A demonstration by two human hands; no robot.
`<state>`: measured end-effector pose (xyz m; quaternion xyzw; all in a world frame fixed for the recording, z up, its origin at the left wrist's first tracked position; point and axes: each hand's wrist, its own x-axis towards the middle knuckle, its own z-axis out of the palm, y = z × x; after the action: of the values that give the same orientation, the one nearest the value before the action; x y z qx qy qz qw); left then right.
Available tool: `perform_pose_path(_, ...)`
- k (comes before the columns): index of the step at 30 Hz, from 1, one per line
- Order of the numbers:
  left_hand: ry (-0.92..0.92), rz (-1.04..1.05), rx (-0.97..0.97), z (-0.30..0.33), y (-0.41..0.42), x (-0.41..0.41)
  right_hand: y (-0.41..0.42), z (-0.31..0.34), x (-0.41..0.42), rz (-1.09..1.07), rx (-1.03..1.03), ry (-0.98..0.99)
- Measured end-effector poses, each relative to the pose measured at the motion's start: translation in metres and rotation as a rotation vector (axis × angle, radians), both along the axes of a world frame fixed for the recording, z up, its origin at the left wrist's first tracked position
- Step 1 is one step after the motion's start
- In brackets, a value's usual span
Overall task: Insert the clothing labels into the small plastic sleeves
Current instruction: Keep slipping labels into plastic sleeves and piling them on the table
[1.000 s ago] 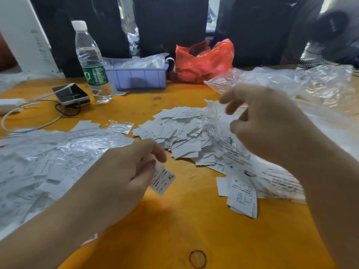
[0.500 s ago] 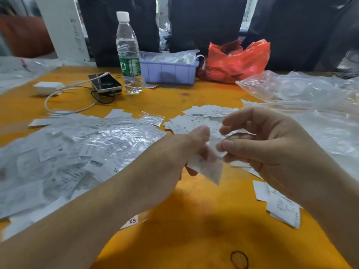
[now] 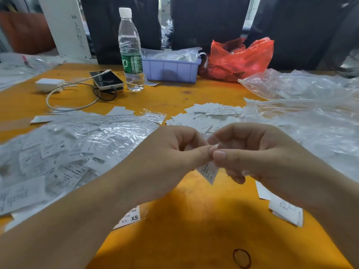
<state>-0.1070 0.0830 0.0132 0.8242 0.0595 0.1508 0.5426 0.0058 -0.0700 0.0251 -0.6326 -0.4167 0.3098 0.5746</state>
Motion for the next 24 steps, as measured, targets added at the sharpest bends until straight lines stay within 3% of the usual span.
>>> perform_pose_path(6, 0.005, -0.017, -0.004, 0.000, 0.003, 0.001, -0.002, 0.002, 0.005, 0.081, -0.023, 0.232)
perform_pose_path(9, 0.010, -0.016, -0.030, 0.001, 0.004, 0.000, -0.002, 0.003, 0.007, 0.015, -0.026, 0.290)
perform_pose_path(12, 0.061, -0.019, 0.003, 0.001, 0.005, 0.000, -0.003, 0.005, 0.009, -0.108, 0.011, 0.203)
perform_pose_path(16, 0.093, -0.079, 0.044, 0.000, 0.002, 0.000, -0.005, 0.007, 0.005, -0.139, 0.021, -0.113)
perform_pose_path(20, 0.065, -0.090, -0.015, 0.001, 0.002, 0.001, -0.002, 0.003, 0.000, -0.024, -0.019, -0.130)
perform_pose_path(24, 0.046, -0.054, -0.039, 0.001, 0.002, 0.001, 0.000, 0.001, 0.000, -0.055, 0.020, -0.090)
